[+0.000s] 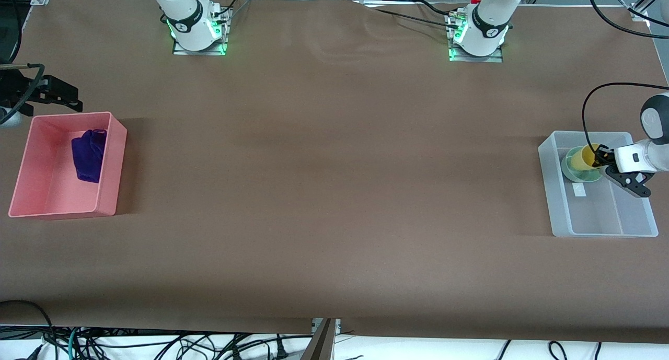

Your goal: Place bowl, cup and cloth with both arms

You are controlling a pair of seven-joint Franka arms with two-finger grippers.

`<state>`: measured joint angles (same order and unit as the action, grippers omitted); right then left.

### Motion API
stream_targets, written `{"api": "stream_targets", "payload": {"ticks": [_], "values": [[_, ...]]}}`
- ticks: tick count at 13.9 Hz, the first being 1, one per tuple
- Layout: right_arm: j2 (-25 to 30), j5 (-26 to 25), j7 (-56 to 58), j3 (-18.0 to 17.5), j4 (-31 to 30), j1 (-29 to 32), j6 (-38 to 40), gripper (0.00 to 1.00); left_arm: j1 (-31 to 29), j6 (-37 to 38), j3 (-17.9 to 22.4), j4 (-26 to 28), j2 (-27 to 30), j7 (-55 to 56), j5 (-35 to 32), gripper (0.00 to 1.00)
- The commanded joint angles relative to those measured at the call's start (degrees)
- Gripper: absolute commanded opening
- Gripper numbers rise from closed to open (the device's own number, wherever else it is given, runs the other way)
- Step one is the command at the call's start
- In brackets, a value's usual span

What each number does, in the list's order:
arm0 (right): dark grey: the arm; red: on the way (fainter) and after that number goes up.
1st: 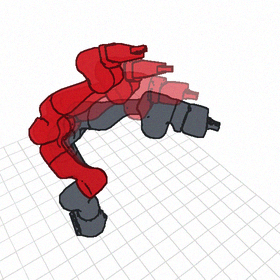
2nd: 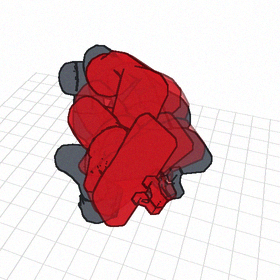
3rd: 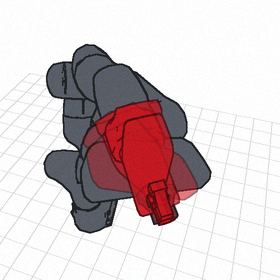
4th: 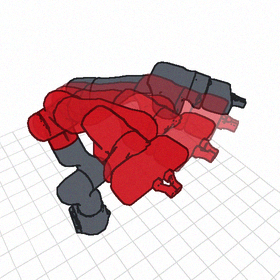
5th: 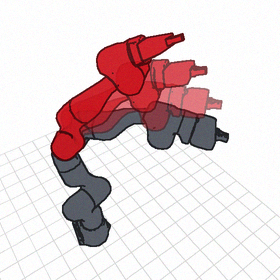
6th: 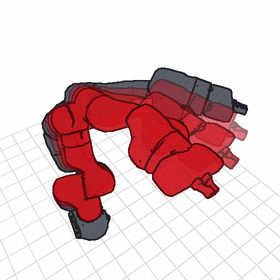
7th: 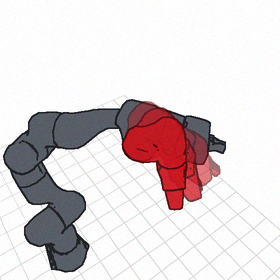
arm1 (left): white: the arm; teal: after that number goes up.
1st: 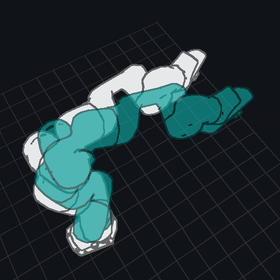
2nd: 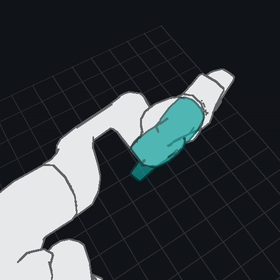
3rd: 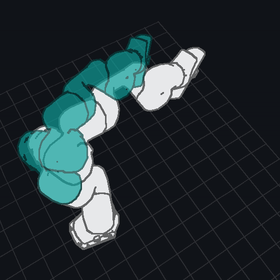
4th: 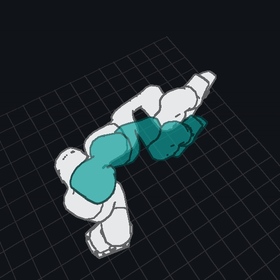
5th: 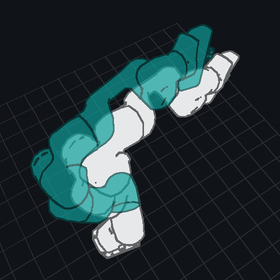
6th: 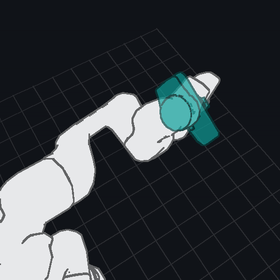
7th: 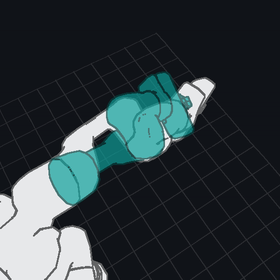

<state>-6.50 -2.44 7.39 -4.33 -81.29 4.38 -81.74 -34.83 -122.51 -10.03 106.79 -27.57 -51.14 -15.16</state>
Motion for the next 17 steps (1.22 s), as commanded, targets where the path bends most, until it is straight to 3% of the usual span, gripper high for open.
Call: {"api": "stream_targets", "payload": {"ticks": [1, 3, 6, 9, 13, 15, 17], "values": [[-0.3, 0.3, -0.4, -0.2, 0.8, 0.3, 0.1, 1.0, -0.3, 0.3, -0.6, 0.4, 3.0, -2.6, -1.1, 1.0], [-0.2, 0.3, -0.4, -0.2, 0.8, 0.3, 0.1, 1.0, -0.1, 3.1, -1.7, -0.4, 6.0, -2.9, 0.0, 1.0], [-0.3, 0.3, -0.4, -0.2, 0.8, 0.3, 0.1, 1.0, 0.1, 14.8, -7.0, -6.3, 9.2, 0.8, 2.4, 1.0], [-0.3, 0.2, -0.4, -0.2, 0.8, 0.3, 0.1, 1.0, 0.2, 30.7, -15.0, -15.4, 9.6, 12.9, 2.5, 1.0], [-0.3, 0.2, -0.4, -0.2, 0.9, 0.3, 0.1, 1.0, 0.4, 39.9, -25.4, -22.1, 10.4, 30.0, 2.5, 1.0], [-0.3, 0.2, -0.4, -0.2, 0.9, 0.3, 0.1, 1.0, 5.6, 39.5, -24.6, -21.7, 13.5, 34.7, 2.3, 1.0], [-0.3, 0.2, -0.4, -0.2, 0.8, 0.3, 0.1, 1.0, 14.0, 38.1, -15.8, -21.4, 16.6, 39.6, 3.7, 1.0]]}}
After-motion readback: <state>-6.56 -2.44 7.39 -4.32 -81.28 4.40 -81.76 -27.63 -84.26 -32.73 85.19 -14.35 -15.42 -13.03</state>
